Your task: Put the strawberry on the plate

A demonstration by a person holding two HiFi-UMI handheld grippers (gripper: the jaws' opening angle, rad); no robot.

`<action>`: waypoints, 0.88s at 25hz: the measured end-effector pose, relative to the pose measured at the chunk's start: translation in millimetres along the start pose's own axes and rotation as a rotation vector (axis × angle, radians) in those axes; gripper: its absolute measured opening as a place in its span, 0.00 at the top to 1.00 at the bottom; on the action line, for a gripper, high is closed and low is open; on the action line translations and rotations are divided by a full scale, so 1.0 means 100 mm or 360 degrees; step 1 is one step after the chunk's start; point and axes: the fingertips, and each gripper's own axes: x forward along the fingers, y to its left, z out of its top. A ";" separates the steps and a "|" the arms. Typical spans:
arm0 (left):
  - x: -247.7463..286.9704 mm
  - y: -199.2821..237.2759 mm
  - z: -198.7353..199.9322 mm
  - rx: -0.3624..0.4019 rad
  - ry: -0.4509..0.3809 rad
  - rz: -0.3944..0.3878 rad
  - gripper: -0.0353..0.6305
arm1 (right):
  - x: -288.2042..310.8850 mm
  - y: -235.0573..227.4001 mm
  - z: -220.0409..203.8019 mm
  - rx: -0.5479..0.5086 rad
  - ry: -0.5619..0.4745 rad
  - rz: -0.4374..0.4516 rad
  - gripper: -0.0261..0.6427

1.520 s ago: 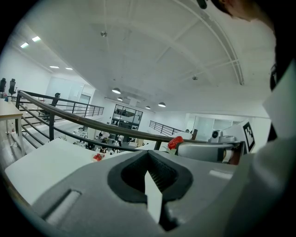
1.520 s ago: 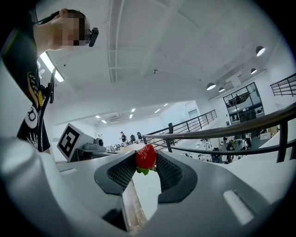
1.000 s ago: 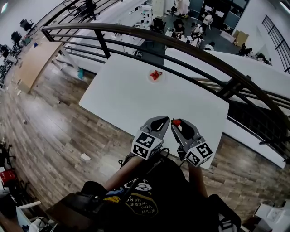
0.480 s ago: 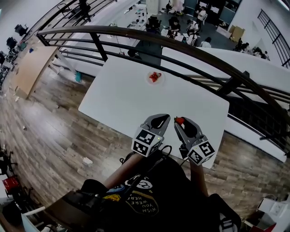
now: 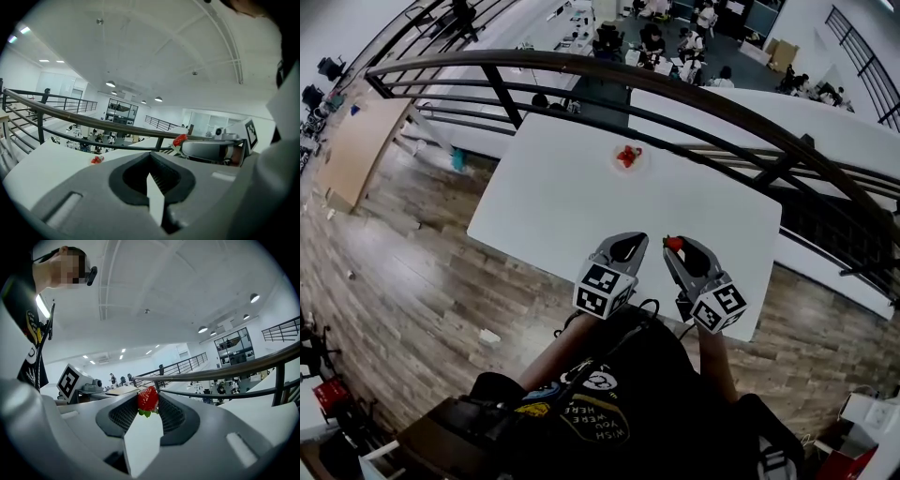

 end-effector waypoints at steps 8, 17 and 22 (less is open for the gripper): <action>0.05 0.17 -0.10 -0.0043 0.0040 -0.0033 0.95 | 0.13 -0.04 -0.07 0.0026 -0.0005 -0.0051 0.75; 0.27 0.22 0.09 -0.0028 0.0044 -0.0035 0.95 | 0.20 -0.24 0.07 0.0073 -0.0014 -0.0037 0.75; 0.46 0.23 0.20 -0.0058 0.0021 -0.0004 0.95 | 0.25 -0.37 0.17 0.0072 -0.0027 0.0031 0.75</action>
